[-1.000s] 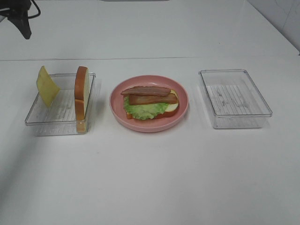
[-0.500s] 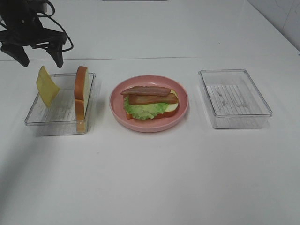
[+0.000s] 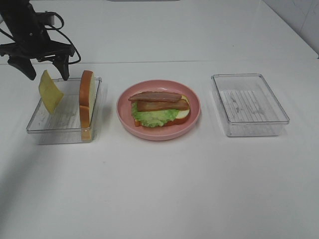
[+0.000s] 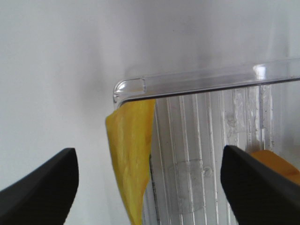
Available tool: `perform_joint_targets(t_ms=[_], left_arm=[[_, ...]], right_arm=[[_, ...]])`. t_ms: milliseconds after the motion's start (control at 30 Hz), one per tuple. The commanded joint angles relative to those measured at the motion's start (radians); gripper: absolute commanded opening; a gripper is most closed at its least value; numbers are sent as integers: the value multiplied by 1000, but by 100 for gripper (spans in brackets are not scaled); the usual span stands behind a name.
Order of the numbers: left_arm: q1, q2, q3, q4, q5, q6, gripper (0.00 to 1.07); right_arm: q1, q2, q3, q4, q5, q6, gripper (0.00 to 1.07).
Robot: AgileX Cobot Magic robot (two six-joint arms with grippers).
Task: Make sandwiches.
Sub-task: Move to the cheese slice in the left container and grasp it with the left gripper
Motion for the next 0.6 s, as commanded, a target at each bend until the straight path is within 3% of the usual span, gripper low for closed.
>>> perform_joint_targets(t_ms=[33, 333, 600], left_arm=[[-3, 12, -3, 0, 99, -7, 75], [-3, 18, -3, -10, 99, 1, 75], [-3, 18, -3, -11, 99, 10, 64]], right_arm=[[0, -32, 5, 0, -8, -17, 75], [0, -32, 5, 0, -8, -17, 75], [0, -32, 5, 0, -8, -17, 75]])
